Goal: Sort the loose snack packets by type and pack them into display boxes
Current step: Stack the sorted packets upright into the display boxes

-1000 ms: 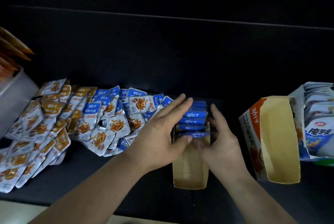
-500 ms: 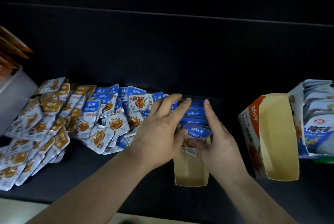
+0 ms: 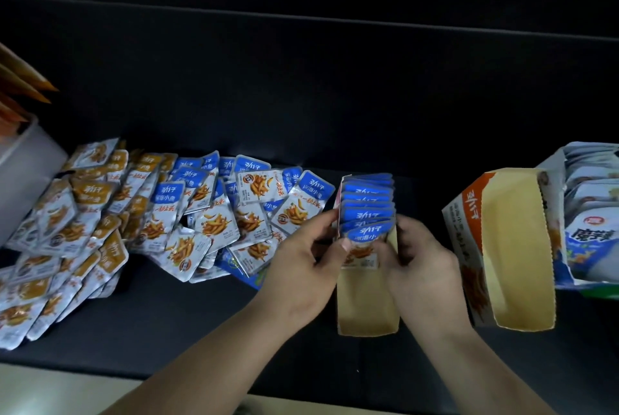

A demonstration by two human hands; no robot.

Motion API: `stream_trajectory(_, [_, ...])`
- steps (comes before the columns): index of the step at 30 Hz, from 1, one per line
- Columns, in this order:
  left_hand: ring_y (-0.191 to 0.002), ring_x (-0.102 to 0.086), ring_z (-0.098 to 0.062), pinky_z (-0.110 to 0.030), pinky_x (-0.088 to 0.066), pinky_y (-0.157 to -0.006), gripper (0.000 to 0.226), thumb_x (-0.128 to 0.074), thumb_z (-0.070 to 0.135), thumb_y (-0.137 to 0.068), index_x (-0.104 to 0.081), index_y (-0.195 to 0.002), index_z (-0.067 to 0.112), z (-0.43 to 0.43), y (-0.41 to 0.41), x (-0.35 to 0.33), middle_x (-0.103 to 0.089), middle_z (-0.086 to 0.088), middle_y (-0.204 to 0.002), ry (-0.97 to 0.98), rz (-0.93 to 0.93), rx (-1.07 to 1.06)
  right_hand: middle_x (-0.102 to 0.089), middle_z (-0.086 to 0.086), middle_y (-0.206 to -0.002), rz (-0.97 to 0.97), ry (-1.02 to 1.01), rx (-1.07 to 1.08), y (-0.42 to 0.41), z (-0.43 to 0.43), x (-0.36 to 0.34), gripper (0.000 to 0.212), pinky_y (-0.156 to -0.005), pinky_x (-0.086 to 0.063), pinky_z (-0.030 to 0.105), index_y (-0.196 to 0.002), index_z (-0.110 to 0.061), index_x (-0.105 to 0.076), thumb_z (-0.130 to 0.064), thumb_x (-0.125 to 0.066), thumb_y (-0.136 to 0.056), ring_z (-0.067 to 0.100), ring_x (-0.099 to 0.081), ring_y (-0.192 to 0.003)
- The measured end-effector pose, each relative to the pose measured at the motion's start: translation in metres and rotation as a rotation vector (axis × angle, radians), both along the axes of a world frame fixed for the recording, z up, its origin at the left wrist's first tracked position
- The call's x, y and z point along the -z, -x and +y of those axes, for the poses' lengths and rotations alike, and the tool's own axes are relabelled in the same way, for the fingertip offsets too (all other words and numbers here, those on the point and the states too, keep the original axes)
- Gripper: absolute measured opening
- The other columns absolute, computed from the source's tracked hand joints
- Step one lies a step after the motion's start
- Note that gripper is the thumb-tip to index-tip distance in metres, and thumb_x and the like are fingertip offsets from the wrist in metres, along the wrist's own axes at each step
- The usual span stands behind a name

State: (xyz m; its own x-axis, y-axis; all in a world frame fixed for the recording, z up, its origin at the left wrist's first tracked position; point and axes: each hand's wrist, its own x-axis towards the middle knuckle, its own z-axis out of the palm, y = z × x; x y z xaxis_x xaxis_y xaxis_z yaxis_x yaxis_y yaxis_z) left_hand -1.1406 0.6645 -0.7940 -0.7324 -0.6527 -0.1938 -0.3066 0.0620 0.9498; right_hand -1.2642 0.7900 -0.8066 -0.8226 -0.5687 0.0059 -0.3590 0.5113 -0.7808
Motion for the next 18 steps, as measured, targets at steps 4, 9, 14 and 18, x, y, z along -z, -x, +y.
stream_trajectory(4, [-0.109, -0.067, 0.003, -0.030, -0.058, -0.096, 0.044, -0.067, 0.032, -0.099, -0.056, -0.142, 0.038, 0.006, 0.016, 0.000, -0.070, 0.017, -0.118, -0.022, -0.002, -0.062, -0.068, -0.020, -0.100, -0.010, 0.010, 0.113, 0.006, 0.000, -0.009, 0.039, -0.081, -0.060, 0.042, -0.122, -0.034, -0.059, -0.030, -0.078, -0.087, 0.007, -0.068, -0.094])
stream_trajectory(9, [-0.102, -0.065, 0.012, -0.007, -0.051, -0.081, 0.031, -0.068, 0.026, -0.099, -0.062, -0.126, 0.038, 0.012, 0.014, -0.004, -0.069, 0.032, -0.109, -0.053, 0.035, -0.102, -0.061, -0.021, -0.097, 0.049, 0.016, 0.162, 0.000, 0.010, -0.016, 0.040, -0.075, -0.060, 0.046, -0.105, -0.035, -0.052, -0.036, -0.085, -0.082, 0.008, -0.066, -0.090])
stream_trajectory(14, [-0.104, -0.063, 0.013, -0.003, -0.048, -0.079, 0.031, -0.068, 0.023, -0.098, -0.062, -0.124, 0.039, 0.016, -0.003, 0.001, -0.069, 0.023, -0.113, -0.048, 0.032, -0.156, -0.059, -0.004, -0.110, 0.402, -0.014, 0.097, -0.004, 0.016, -0.029, 0.028, -0.075, -0.058, 0.046, -0.092, -0.019, -0.066, -0.030, -0.087, -0.077, 0.020, -0.060, -0.104])
stream_trajectory(18, [-0.113, -0.063, 0.005, -0.013, -0.054, -0.084, 0.037, -0.072, 0.019, -0.095, -0.064, -0.127, 0.036, 0.011, -0.044, 0.012, -0.066, 0.019, -0.120, 0.070, 0.027, -0.201, -0.062, -0.002, -0.102, 0.522, 0.183, -0.096, -0.031, -0.003, -0.059, 0.010, -0.081, -0.054, 0.041, -0.092, -0.016, -0.069, -0.018, -0.078, -0.087, 0.020, -0.063, -0.095])
